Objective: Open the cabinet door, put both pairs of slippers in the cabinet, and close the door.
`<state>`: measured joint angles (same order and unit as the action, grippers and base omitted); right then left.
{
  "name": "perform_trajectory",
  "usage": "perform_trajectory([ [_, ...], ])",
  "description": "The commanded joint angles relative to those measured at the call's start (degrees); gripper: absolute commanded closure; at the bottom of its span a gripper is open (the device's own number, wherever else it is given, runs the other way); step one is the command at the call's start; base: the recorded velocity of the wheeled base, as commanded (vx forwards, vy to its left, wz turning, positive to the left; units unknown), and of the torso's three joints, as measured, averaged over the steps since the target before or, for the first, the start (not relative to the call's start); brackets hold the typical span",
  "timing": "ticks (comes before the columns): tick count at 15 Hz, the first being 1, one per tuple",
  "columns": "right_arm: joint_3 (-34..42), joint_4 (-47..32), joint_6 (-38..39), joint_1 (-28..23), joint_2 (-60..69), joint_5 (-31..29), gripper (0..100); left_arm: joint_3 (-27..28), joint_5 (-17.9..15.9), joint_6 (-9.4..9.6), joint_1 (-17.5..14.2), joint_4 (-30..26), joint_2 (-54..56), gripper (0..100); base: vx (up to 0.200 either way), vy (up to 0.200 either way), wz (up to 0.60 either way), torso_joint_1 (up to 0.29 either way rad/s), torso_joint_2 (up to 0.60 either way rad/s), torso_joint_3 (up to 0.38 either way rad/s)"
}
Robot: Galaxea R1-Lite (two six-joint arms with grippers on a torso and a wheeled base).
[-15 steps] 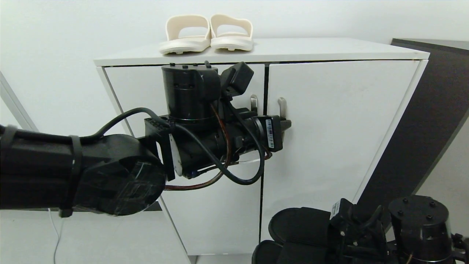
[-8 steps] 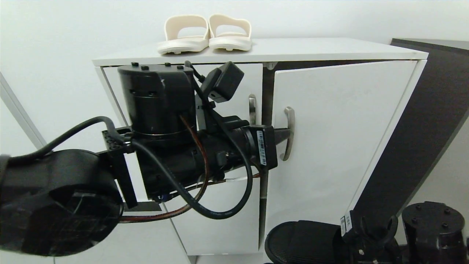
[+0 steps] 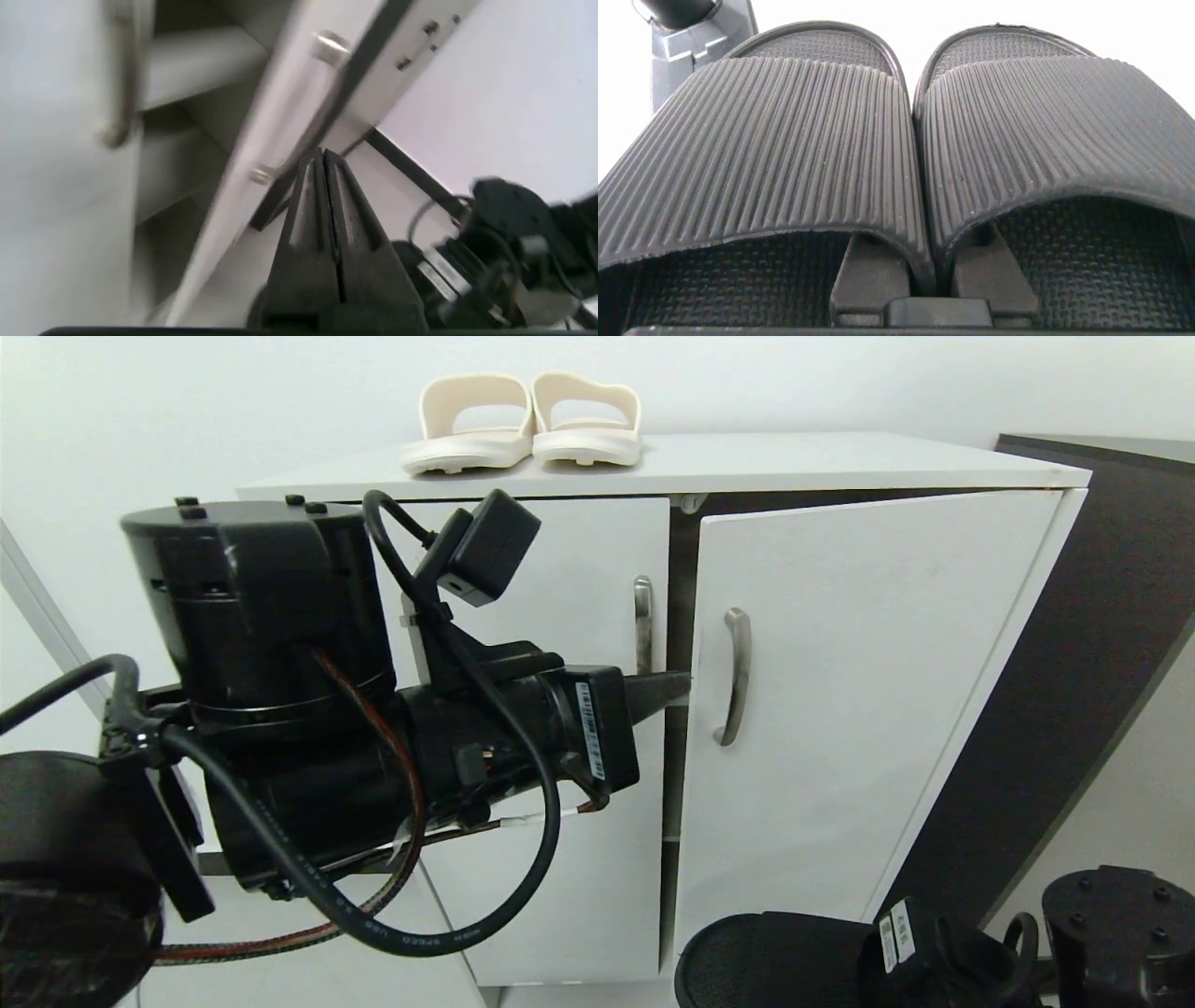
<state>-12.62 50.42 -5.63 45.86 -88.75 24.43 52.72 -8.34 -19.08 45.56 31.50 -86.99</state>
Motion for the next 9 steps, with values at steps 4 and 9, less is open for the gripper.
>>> perform_trajectory([
  [4, 0.2, 0.0, -0.5, 0.2, 0.2, 0.0, 100, 2.4, -0.1, -0.17, -3.2, 1.9, -3.7, 100, 0.000, 0.000, 0.00, 0.000, 0.00, 0.000],
  [9, 0.1, 0.0, -0.6, 0.3, 0.3, -0.3, 100, 6.2, 0.0, -0.08, -3.6, 2.6, -6.6, 100, 0.000, 0.000, 0.00, 0.000, 0.00, 0.000],
])
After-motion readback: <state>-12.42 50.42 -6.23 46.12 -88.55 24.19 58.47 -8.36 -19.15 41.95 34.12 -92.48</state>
